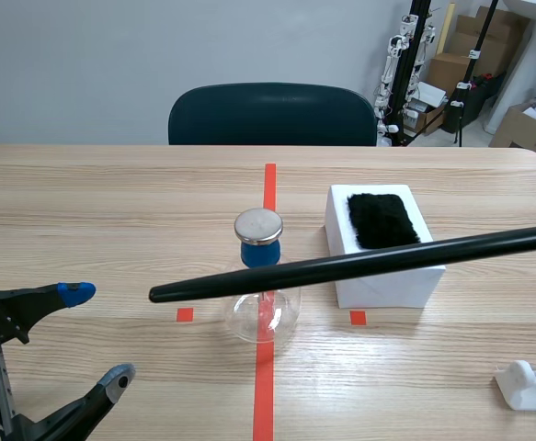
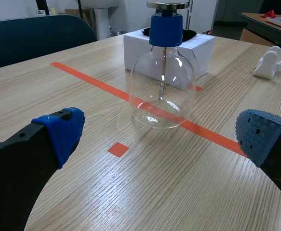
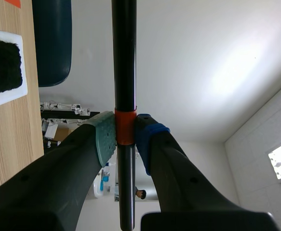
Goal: Do the electroscope experiment. pick up the black charging rod
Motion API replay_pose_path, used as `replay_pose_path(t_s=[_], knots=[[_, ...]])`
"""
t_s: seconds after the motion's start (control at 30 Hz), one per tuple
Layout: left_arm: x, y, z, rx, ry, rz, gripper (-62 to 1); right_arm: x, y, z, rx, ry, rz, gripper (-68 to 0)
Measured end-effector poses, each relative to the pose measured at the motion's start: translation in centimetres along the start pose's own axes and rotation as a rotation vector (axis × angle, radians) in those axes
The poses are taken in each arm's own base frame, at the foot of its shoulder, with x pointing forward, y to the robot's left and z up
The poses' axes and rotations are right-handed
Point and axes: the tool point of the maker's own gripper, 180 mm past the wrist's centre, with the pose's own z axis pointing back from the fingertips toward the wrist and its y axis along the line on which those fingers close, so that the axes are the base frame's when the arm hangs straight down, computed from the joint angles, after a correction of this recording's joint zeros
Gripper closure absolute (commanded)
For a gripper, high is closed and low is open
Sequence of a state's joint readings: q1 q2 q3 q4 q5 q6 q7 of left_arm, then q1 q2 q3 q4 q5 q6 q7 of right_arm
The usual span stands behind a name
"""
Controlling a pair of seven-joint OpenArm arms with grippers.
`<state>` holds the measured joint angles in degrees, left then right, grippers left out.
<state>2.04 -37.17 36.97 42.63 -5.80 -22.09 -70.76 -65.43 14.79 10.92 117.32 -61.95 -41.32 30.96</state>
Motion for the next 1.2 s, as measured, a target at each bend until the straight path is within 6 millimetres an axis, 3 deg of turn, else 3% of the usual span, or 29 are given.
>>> replay_pose_path(t_s=[1.2], knots=[[0.0, 0.0, 0.0, 0.0, 0.0, 0.0, -62.3, -0.18, -0.11, 0.0, -0.006, 0.01, -0.011, 0.2]])
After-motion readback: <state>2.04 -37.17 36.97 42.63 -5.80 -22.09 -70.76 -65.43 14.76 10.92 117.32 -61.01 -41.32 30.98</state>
